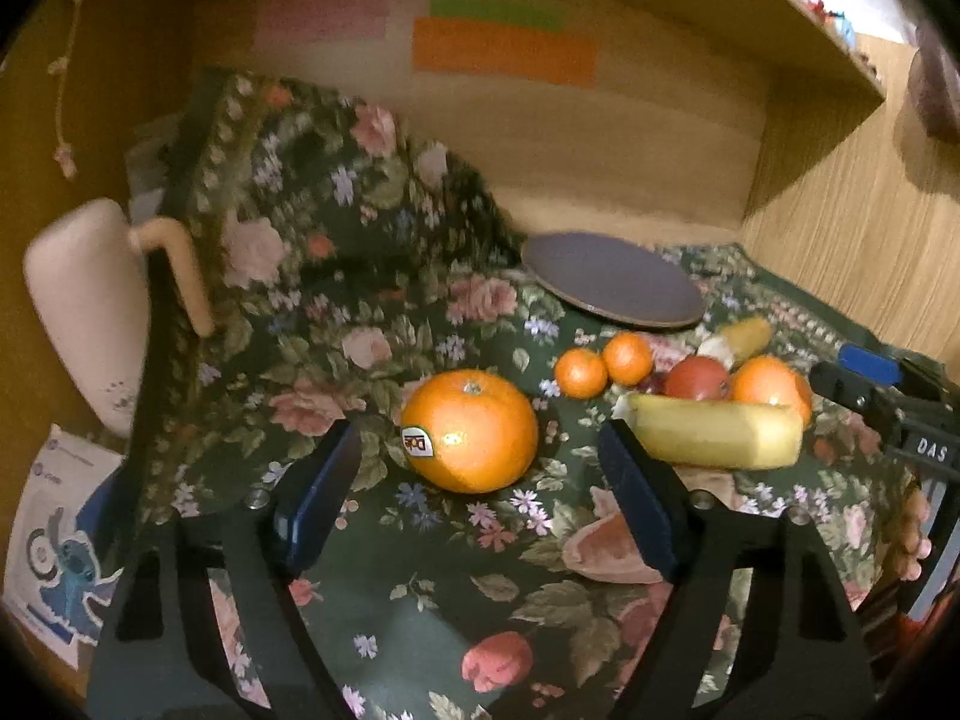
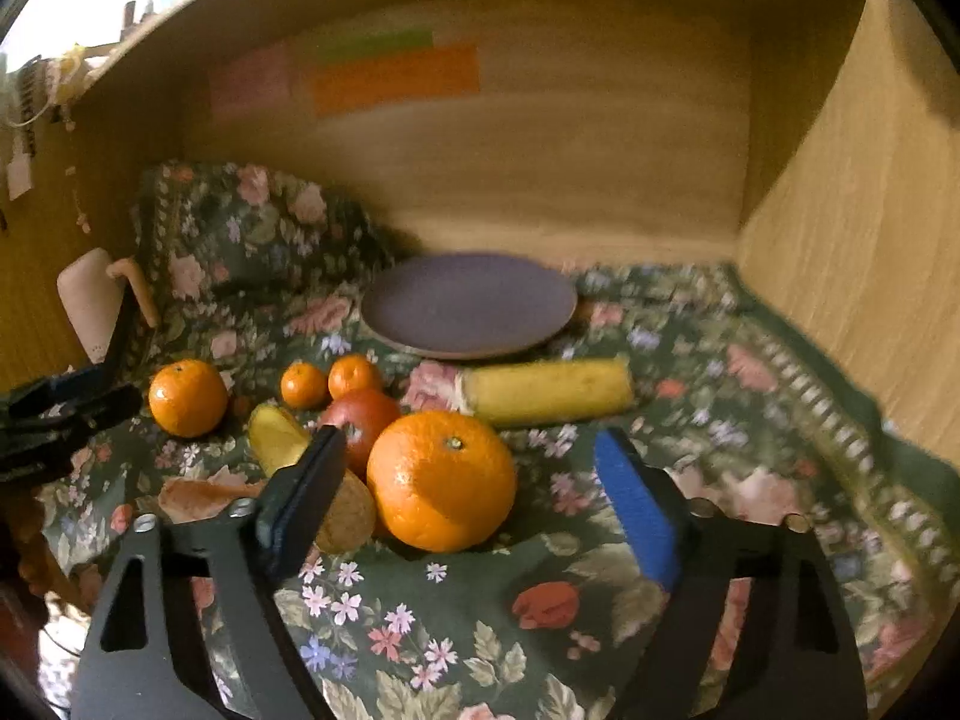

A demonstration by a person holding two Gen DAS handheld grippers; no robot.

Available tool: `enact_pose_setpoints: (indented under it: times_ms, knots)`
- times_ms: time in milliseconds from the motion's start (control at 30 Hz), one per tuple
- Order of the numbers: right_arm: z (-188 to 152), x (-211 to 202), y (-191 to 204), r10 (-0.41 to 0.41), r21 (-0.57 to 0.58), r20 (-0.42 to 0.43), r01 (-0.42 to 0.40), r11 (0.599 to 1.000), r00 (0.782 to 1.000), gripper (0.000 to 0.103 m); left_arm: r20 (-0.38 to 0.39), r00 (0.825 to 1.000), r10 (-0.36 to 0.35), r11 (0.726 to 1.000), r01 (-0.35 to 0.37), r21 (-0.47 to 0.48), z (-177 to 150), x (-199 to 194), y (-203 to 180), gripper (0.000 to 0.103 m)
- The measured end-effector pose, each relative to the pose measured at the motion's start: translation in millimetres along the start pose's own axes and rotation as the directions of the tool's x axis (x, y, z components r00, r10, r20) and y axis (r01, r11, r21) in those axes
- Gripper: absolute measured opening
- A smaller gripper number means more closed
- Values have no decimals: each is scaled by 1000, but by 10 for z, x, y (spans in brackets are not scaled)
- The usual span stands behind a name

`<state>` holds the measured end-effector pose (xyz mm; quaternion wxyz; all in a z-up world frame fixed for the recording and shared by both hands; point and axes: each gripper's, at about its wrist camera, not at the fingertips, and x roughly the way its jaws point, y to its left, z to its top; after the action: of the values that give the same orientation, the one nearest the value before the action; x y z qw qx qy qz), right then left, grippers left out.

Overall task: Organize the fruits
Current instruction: 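Grasp the stickered large orange with the left tool while the right tool grasps the other large orange, then carry the oranges onto the dark plate and open both tools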

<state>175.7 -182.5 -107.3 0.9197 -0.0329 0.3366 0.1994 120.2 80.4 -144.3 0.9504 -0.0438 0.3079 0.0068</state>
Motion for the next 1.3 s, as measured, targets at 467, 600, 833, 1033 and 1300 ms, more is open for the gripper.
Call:
enact_pose_setpoints:
  times_ms: [467, 600, 833, 1033, 1300]
  knots:
    - [32, 380, -40, 68, 33, -145, -64, 997, 987, 77, -132, 991, 5, 1000, -1, 24, 99, 526, 121, 82]
    - [8, 482, -20, 98, 34, -195, -93, 995, 976, 73, -145, 989, -4, 1000, 7, 19, 104, 627, 136, 82]
    - [-3, 498, -5, 113, 27, -213, -109, 994, 971, 67, -166, 985, -42, 999, 46, 18, 118, 711, 100, 66]
    - [4, 453, -38, 93, 23, -207, -91, 996, 974, 66, -153, 988, -19, 998, 27, 56, 131, 678, 34, 65]
    - [124, 338, -225, 57, 45, -164, -51, 998, 985, 66, -91, 994, -55, 996, 61, 63, 315, 444, -59, 65]
